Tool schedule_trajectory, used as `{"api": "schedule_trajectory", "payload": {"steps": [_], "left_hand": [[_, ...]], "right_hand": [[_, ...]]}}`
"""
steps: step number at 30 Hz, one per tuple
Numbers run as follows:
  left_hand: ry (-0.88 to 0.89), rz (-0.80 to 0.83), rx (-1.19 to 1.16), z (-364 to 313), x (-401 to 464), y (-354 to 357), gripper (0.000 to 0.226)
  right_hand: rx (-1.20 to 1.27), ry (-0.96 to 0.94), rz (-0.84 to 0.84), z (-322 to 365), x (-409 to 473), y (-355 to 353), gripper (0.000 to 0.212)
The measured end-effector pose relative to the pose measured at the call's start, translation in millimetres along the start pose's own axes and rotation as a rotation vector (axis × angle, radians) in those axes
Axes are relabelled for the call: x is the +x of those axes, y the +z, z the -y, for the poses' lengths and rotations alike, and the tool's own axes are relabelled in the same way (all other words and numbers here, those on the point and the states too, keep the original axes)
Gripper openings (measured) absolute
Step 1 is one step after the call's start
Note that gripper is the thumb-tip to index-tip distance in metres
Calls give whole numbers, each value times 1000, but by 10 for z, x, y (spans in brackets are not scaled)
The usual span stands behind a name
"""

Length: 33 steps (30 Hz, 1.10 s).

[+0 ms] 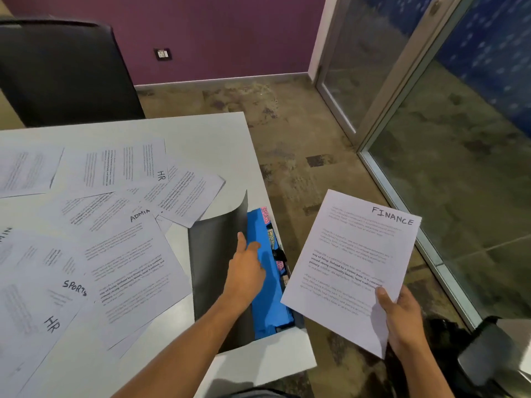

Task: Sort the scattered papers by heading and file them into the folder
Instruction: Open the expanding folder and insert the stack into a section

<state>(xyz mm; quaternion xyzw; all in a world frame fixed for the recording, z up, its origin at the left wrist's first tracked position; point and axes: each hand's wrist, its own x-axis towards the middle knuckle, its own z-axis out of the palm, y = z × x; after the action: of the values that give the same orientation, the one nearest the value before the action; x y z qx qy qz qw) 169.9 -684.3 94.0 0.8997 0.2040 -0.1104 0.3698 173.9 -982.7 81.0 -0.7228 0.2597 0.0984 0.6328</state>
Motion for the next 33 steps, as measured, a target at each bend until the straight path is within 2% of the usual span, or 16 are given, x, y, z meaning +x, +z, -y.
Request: {"api": "schedule_trajectory", "payload": {"steps": [4,10,13,16,20,22,33], "left_hand": [[-44,-138,-154,80,-220,-281,39],[-73,-329,-217,271,-441,-602,36],[-112,-370,-255,318,-516,-717,35],[-122,-381,-279,337,-574,-778,37],[-134,-335,-215,344,-695,-858,71],[-127,-314,-185,369,-733,-880,77],[-15,-238,-235,597,-799,-1017,58]], "right_hand": [[-6,-76,52,278,-75,103,26],[17,-151,75,701,-239,332,27],[14,-185,82,894,-366,499,25],[-16,-236,101,1076,-538,698,25],[-108,-319,121,1237,-728,928,24],[-153,-360,127,1287,-810,1026,21],[-261,-644,64,1347,-1431,1550,11]]}}
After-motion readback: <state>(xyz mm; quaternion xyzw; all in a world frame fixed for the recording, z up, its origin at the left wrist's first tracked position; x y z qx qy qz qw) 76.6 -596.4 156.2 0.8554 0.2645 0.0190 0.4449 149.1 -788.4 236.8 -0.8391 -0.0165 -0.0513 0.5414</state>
